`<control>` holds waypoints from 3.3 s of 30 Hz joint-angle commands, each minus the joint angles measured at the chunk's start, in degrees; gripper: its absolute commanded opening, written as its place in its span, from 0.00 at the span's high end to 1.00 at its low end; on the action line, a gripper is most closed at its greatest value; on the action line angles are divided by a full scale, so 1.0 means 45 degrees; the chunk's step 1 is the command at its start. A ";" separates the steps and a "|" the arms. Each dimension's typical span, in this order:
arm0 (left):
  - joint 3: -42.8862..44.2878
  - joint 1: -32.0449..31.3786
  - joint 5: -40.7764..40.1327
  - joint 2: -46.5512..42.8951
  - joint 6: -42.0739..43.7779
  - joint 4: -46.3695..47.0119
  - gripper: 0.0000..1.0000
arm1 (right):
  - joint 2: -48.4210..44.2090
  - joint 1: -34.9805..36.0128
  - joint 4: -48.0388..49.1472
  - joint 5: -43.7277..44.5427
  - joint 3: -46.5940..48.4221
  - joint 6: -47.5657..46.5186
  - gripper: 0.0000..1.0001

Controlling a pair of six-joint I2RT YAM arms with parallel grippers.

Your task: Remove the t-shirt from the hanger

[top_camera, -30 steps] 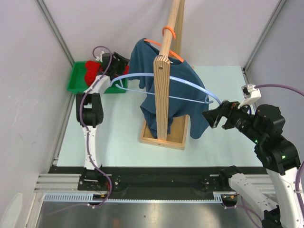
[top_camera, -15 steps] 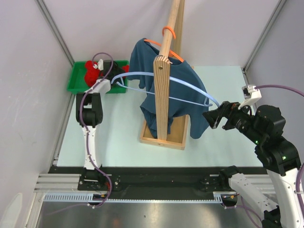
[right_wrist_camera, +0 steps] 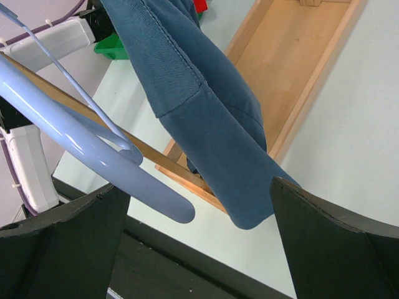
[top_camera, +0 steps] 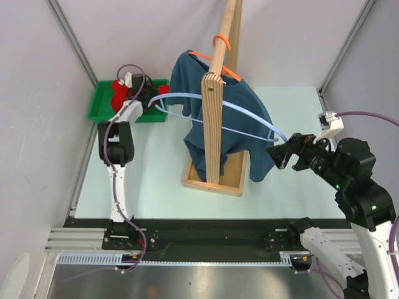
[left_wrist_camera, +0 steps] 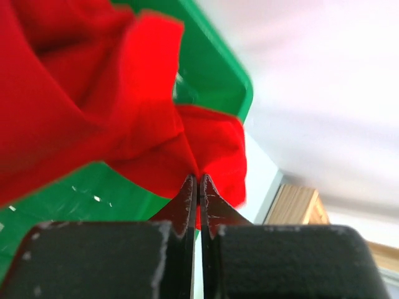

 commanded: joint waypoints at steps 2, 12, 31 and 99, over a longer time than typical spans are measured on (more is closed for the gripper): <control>0.0093 0.1338 -0.0484 -0.0918 0.0037 -0.0066 1.00 | -0.0053 -0.0033 0.0033 -0.0053 0.0689 -0.0009 0.02; 0.0227 0.2670 -0.0038 -0.1623 0.0818 -0.1938 0.82 | 0.0044 -0.0033 0.0268 -0.0171 0.0417 0.0088 0.02; -1.2111 0.0334 0.4102 -1.1149 -0.0686 0.0852 0.22 | 0.1644 -0.0052 -0.1081 0.3345 0.2310 -0.0321 0.01; -1.6198 -0.2974 0.2914 -2.2521 0.1716 -0.4948 0.27 | 0.7134 -0.1439 0.4621 -0.7339 0.4772 -0.4521 0.57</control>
